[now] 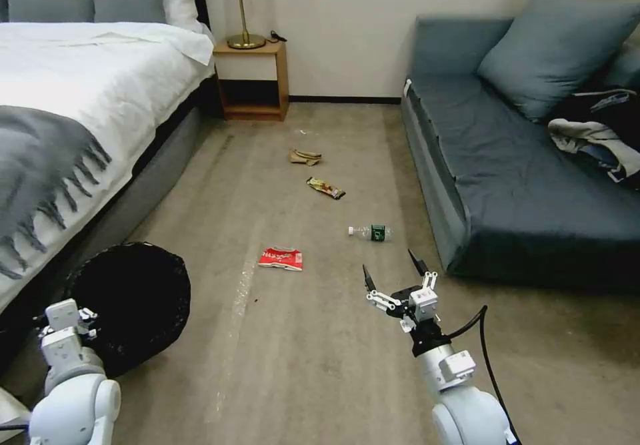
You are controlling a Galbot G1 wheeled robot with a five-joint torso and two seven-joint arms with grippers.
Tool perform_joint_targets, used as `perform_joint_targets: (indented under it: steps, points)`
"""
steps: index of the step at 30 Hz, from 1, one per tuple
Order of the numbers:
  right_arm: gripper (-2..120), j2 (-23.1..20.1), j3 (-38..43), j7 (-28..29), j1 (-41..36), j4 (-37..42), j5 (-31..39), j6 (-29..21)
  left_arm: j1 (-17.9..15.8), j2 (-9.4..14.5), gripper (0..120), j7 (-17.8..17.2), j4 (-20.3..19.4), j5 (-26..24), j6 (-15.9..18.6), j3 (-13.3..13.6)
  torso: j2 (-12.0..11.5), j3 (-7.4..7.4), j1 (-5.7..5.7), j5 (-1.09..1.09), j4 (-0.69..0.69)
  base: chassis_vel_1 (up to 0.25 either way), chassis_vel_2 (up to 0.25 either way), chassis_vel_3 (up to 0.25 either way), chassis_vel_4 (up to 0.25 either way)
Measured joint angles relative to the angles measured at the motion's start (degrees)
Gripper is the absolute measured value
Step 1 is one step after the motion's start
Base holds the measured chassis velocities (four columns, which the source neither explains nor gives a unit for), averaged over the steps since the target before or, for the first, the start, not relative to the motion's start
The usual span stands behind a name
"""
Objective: Pick up the trash bin, then pick up the garbage on the floor and place it into the trash bin.
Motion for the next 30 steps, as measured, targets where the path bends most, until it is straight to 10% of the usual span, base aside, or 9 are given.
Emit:
perform_joint_targets:
  steps: [30]
  points:
    - [100, 0.0, 0.0, -2.4, -0.2, -0.2, 0.3, 2.1, 0.1, 0.2, 3, 0.4, -0.1, -1.1, -1.4, 0.4, 0.0, 0.00, 0.00, -0.01, -0.02, -0.119, 0.124, 0.119, -0.120]
